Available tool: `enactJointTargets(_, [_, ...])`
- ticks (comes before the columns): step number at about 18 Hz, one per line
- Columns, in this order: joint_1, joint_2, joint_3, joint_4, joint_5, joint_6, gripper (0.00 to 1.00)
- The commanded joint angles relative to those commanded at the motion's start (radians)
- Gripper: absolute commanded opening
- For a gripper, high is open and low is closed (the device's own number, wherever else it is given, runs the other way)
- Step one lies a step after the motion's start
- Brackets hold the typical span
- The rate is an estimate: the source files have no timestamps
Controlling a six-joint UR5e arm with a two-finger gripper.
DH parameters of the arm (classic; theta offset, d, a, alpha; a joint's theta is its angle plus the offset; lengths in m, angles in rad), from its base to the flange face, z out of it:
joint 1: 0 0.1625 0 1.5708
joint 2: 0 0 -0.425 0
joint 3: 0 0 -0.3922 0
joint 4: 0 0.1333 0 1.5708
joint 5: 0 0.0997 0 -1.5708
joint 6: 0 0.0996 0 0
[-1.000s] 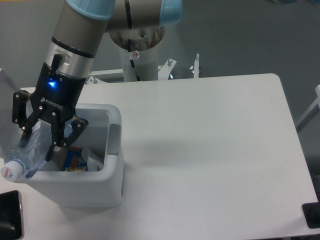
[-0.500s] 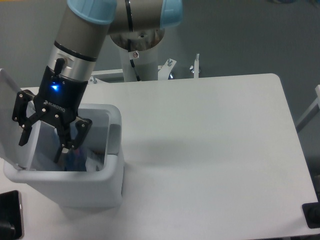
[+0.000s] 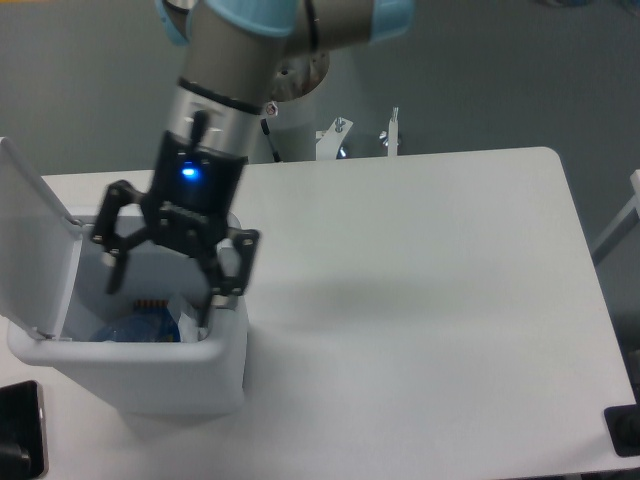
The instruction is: Place the trash in the trash can
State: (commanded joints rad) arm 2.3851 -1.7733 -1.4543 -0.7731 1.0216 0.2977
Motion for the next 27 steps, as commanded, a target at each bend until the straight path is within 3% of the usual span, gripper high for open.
enactJointTargets(7, [0.167, -0.028, 0.121, 0.0, -0.002, 0.046, 1.0])
enactJointTargets(11, [0.262, -0.018, 0.127, 0.0, 0.002, 0.112, 1.0])
enactJointTargets(15, [0.301, -0.017, 0.114, -0.008, 0.024, 0.274, 1.0])
enactJointTargets(19, [0.322, -0.003, 0.081, -0.011, 0.127, 0.431, 1.0])
enactJointTargets(22, [0.33, 0.032, 0.034, -0.014, 0.289, 0.518, 1.0])
enactJointTargets(27, [0.33, 0.051, 0.02, -0.11, 0.443, 0.713, 1.0])
